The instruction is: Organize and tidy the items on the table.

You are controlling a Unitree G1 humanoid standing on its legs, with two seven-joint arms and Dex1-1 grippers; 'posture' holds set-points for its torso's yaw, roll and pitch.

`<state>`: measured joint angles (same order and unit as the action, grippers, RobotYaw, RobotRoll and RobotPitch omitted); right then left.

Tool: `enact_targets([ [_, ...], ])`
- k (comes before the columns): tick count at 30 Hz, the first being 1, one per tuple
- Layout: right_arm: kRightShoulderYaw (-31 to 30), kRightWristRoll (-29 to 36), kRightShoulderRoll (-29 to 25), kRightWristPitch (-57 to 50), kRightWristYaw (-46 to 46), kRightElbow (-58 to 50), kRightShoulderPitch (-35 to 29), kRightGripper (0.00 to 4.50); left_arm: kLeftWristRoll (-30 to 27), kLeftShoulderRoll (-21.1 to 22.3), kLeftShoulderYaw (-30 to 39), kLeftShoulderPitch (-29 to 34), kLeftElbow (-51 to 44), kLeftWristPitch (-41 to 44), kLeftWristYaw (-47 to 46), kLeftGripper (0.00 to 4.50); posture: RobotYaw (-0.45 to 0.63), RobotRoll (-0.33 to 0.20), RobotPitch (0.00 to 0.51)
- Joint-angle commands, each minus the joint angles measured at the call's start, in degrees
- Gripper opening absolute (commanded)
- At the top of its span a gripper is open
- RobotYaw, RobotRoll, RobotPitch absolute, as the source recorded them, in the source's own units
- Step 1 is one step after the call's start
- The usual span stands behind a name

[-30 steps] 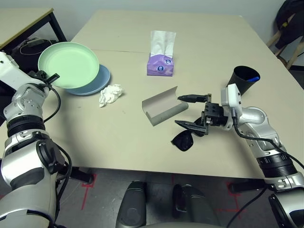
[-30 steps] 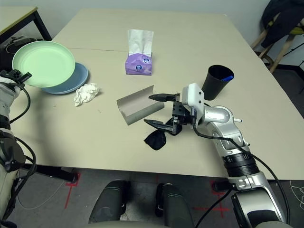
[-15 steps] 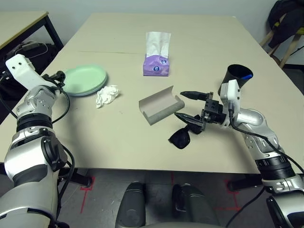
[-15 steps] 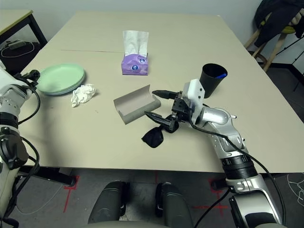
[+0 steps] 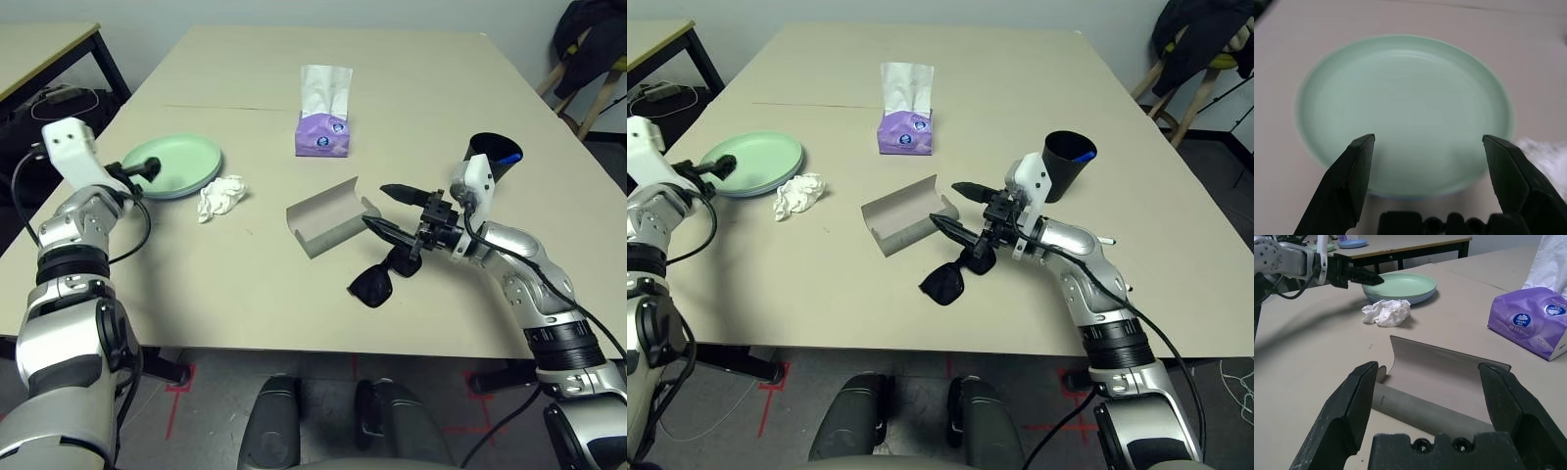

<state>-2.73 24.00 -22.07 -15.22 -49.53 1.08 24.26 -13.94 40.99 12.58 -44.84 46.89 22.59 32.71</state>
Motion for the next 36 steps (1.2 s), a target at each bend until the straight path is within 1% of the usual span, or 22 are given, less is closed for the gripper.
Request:
enact_targets([
  [1, 1.12, 0.68, 0.55, -2.55, 2.49, -1.93, 0.38, 4.50, -1.35, 2.01, -2.88, 4.33, -9.87, 0.31, 11.63, 4.46, 0.16, 0.000, 0.104],
  [3, 1.19, 0.87, 0.94, -4.66, 4.10, -2.72, 0.54, 4.50, -1.66, 2.58, -3.71, 7.07, -14.70, -3.12, 16.65, 4.46, 0.17, 0.000, 0.107],
  [7, -0.18, -0.37, 0.82, -7.97, 5.84, -3.53, 0.88, 4.50, -3.27, 2.29, -3.76, 10.99, -21.76, -0.84, 20.59, 4.46, 0.17, 0.000, 0.111],
  [10, -1.34, -0.97, 0.37, -8.60, 4.86, -3.84, 1.02, 4.50, -3.23, 1.41, -3.90, 12.54, -23.55, -1.08, 21.37, 4.46, 0.17, 0.000, 0.112],
  [13, -1.74, -1.34, 0.33, -9.14, 5.00, -4.03, 1.47, 4.50, -2.56, 0.27, -4.54, 13.20, -23.36, -2.65, 21.70, 4.46, 0.18, 0.000, 0.112],
  [17, -1.72, -1.29, 0.54, -9.61, 5.27, -4.26, 2.06, 4.50, -1.06, -0.67, -5.64, 12.90, -20.75, -5.10, 21.62, 4.46, 0.18, 0.000, 0.111],
  [25, -1.43, -1.29, 0.61, -9.71, 5.76, -5.21, 2.09, 4.50, 2.21, -0.05, -8.26, 11.94, -14.48, -7.99, 22.69, 4.46, 0.17, 0.000, 0.111],
  [27, -1.41, -1.23, 0.60, -9.81, 5.83, -5.57, 2.06, 4.50, 3.14, 0.02, -8.67, 11.36, -12.89, -8.95, 22.20, 4.10, 0.16, 0.000, 0.112],
  [28, -1.40, -1.17, 0.63, -9.91, 5.90, -5.79, 2.03, 4.50, 3.47, -0.02, -8.74, 11.10, -12.18, -9.22, 21.91, 3.83, 0.16, 0.000, 0.112],
  [34, -1.47, -1.06, 0.70, -9.96, 5.85, -6.46, 1.92, 4.50, 5.36, -0.43, -8.63, 9.47, -8.42, -11.64, 19.56, 1.50, 0.16, 0.000, 0.111],
  [35, -1.44, -1.01, 0.74, -9.95, 5.85, -6.52, 1.92, 4.50, 5.65, -0.50, -8.59, 9.23, -7.99, -11.92, 19.10, 1.16, 0.16, 0.000, 0.111],
  [36, -1.43, -0.97, 0.77, -9.91, 5.82, -6.55, 1.90, 4.50, 5.91, -0.55, -8.59, 9.01, -7.59, -12.21, 18.83, 0.72, 0.16, 0.000, 0.111],
])
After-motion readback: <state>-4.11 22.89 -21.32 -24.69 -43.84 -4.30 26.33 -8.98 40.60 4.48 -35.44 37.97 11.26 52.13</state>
